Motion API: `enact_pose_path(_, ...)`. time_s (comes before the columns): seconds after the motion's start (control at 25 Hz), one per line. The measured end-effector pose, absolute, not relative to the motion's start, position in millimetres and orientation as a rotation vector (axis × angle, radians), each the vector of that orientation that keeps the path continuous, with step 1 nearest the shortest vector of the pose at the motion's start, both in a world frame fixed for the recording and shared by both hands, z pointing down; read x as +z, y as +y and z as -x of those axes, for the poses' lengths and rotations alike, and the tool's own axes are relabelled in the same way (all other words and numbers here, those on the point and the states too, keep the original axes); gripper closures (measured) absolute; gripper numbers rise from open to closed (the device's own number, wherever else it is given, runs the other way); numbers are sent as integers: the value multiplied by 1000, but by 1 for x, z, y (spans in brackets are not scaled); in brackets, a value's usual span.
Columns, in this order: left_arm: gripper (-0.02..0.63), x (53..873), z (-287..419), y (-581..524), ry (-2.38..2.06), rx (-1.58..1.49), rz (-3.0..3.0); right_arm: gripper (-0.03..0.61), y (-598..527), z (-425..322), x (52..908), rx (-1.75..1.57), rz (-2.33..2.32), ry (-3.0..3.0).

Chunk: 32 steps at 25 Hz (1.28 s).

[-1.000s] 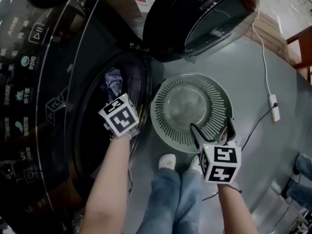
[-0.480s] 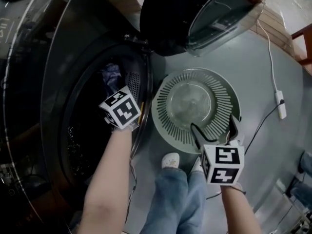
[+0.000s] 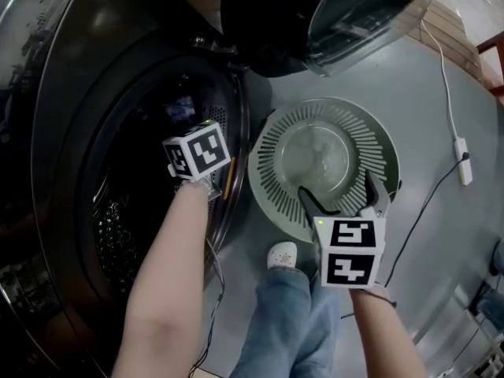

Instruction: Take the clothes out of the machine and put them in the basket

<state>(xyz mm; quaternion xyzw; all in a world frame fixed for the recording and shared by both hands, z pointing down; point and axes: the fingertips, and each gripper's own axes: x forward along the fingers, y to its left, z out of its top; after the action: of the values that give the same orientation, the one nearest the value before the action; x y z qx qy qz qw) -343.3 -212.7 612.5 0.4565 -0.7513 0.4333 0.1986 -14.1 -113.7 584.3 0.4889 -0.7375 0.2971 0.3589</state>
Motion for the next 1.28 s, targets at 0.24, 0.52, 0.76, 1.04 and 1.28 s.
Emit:
enact_pose_path(0.24, 591, 595, 302, -208, -2066, 1144, -1441, 57, -101, 9, 578, 766, -1236, -1903)
enact_pose_path(0.52, 591, 557, 257, -183, -1996, 985, -1566, 58, -85, -13, 562, 783, -1258, -1877)
enact_pose_path(0.76, 591, 534, 223, -152, -1893, 859, -1621, 61, -76, -27, 547, 810, -1314, -1849)
enact_pose_path(1.04, 591, 509, 171, -127, -1730, 836, -1786, 66, -66, -48, 533, 835, -1379, -1821)
enact_pose_path(1.28, 591, 493, 127, -119, -1576, 820, -1915, 72, -64, -67, 521, 853, -1417, -1804)
